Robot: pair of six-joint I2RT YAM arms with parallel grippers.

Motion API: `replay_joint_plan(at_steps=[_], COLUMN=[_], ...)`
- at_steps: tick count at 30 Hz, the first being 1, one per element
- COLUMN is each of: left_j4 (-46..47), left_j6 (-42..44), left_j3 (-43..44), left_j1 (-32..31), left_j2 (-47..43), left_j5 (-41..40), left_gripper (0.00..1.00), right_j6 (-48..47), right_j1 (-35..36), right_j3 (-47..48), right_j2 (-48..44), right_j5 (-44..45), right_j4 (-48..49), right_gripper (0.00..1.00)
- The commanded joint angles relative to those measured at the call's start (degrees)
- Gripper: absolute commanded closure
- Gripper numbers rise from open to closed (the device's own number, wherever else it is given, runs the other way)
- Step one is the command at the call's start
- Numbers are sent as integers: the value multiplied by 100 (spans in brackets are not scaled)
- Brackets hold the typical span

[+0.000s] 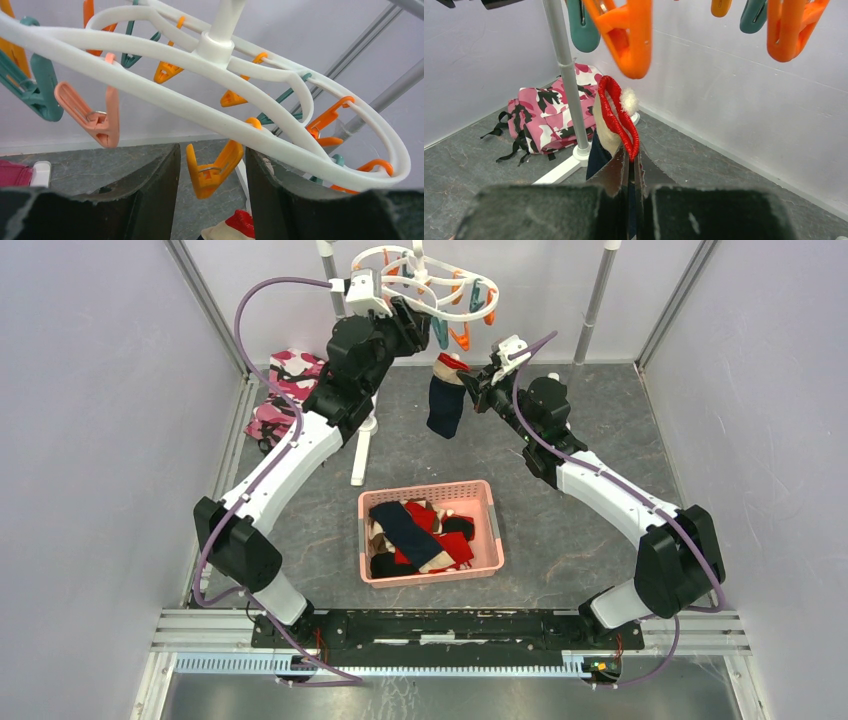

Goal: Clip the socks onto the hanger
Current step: Open the clamp at the hanger.

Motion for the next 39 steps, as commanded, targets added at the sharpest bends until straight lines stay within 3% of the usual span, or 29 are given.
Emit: replay_joint_plan(at_steps=[1, 17, 20, 29, 39], left_j4=[142, 20, -2, -68, -69], left_j6=[277, 321, 321, 333, 343], left_j3=[338, 617, 635, 640, 548], left_j1=[-24, -20, -20, -20, -21], left_j2=[-81, 153, 171, 145, 49], left_j5=[-153, -220, -229, -231, -272], left_gripper=[43, 49, 53, 82, 83], right_j6=[-39, -59, -62, -35, 130], right_j1=[7, 2, -2, 3, 18], right_j3=[210, 170, 172, 155, 475], right_j2=[-17, -40, -46, -42, 177], right_j5=[-76, -59, -59, -101, -175], right_j4=[319, 318, 318, 342, 370], right_gripper=[100, 100, 100, 100, 100])
